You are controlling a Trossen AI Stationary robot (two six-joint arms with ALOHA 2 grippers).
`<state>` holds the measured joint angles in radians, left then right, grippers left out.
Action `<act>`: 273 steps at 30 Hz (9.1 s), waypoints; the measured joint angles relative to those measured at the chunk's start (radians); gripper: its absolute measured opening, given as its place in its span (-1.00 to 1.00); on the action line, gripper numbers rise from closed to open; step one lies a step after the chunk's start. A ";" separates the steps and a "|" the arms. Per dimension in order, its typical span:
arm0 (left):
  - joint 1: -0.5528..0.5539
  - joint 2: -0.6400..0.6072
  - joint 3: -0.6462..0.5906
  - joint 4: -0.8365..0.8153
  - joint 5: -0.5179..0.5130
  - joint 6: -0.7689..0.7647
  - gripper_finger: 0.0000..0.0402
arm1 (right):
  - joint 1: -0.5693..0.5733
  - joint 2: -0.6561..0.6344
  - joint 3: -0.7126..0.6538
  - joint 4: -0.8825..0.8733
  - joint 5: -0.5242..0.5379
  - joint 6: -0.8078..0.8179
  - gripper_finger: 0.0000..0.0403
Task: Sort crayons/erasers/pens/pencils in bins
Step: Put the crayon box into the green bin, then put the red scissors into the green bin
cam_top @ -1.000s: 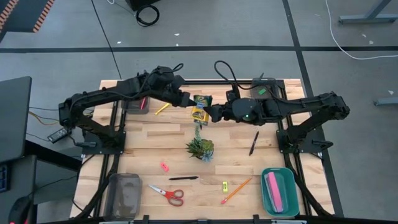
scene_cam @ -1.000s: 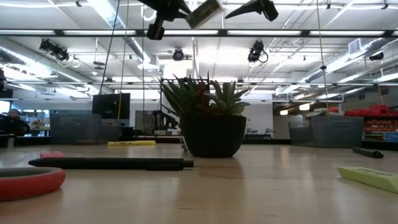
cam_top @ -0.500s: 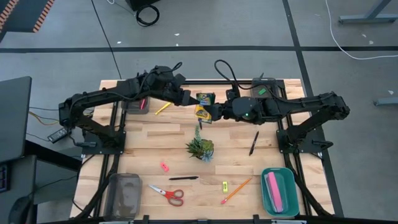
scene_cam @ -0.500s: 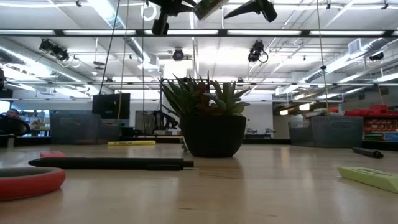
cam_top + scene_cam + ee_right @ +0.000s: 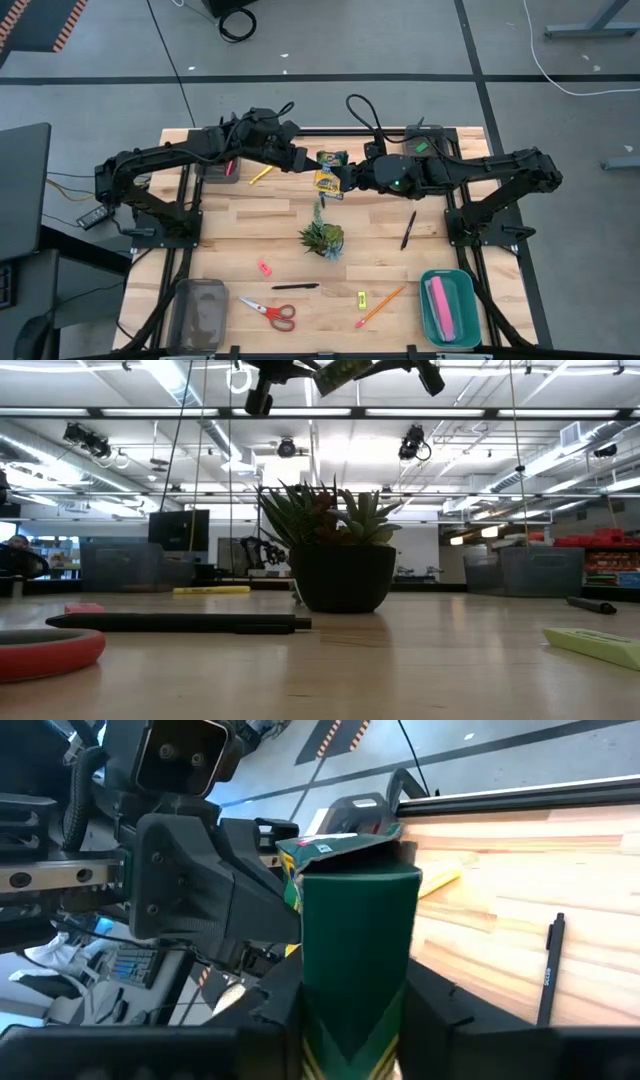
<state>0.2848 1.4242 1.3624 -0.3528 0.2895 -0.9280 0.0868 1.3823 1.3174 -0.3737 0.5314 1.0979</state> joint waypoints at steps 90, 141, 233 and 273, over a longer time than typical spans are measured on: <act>0.100 -0.122 0.000 -0.161 0.009 0.234 -0.53 | 0.814 0.279 0.000 -0.824 -0.704 1.199 -0.54; 0.063 -0.122 -0.001 -0.165 0.009 0.182 -0.60 | 0.846 0.327 0.000 -0.825 -0.687 1.150 -0.09; -0.936 0.507 -0.090 -0.160 -0.259 0.515 -0.13 | 0.769 -0.050 0.000 -0.455 0.063 0.002 -0.11; -0.920 0.592 -0.086 -0.076 -0.355 0.329 -0.14 | 0.774 -0.050 0.000 -0.475 0.059 0.005 -0.11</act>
<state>-0.6350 2.0164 1.2762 -0.4286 -0.0655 -0.5991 0.8604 1.3327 1.3174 -0.8482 0.5907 1.1030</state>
